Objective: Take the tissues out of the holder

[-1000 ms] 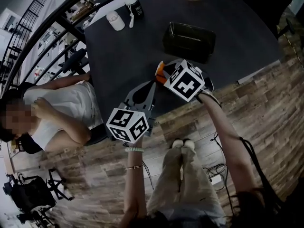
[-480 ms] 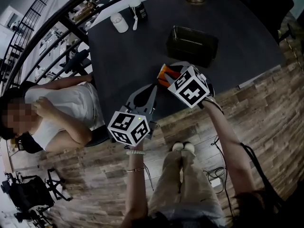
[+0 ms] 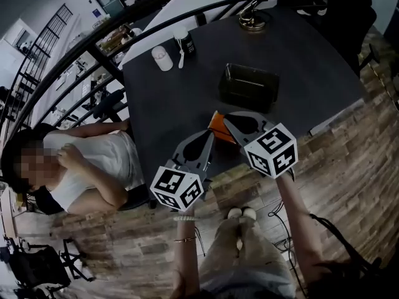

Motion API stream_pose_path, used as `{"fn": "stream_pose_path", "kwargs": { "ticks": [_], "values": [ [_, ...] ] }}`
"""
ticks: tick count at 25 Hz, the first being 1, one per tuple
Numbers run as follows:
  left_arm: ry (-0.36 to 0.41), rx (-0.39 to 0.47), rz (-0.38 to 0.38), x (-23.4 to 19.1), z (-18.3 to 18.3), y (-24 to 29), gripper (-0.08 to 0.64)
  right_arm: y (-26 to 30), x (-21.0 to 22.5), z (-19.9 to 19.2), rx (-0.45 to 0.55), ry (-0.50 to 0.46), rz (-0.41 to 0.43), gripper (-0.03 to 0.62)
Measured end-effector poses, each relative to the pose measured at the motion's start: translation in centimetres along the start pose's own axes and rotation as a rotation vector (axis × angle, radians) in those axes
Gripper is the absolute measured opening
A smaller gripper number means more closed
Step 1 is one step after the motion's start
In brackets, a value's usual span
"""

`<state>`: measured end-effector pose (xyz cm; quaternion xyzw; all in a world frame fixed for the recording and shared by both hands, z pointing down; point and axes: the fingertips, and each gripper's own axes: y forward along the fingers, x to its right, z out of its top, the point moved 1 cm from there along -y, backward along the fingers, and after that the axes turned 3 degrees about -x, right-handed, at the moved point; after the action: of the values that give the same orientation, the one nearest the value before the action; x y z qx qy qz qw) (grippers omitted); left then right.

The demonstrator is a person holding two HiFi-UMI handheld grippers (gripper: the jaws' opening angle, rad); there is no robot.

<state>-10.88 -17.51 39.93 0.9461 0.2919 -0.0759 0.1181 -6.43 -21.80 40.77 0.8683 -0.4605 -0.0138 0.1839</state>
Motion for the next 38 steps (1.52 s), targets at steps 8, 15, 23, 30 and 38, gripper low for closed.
{"fn": "stream_pose_path", "kwargs": {
  "ticks": [8, 15, 23, 30, 38],
  "values": [
    [0.089, 0.043, -0.063, 4.0, 3.9, -0.8, 0.008, -5.0, -1.7, 3.5, 0.173, 0.031, -0.036, 0.012],
    [0.162, 0.064, -0.133, 6.9, 5.5, -0.9, 0.008, -7.6, -2.6, 5.0, 0.257, 0.014, -0.053, 0.012],
    [0.202, 0.084, -0.161, 8.9, 6.0, -2.1, 0.008, -10.1, -3.9, 5.2, 0.307, -0.014, -0.061, 0.012],
    [0.218, 0.112, -0.165, 10.0, 7.0, -1.9, 0.008, -10.9, -4.1, 4.9, 0.332, -0.014, -0.068, 0.013],
    [0.217, 0.101, -0.157, 10.1, 6.4, -1.5, 0.008, -10.7, -3.2, 3.9, 0.317, -0.012, -0.083, 0.012]
  ]
}}
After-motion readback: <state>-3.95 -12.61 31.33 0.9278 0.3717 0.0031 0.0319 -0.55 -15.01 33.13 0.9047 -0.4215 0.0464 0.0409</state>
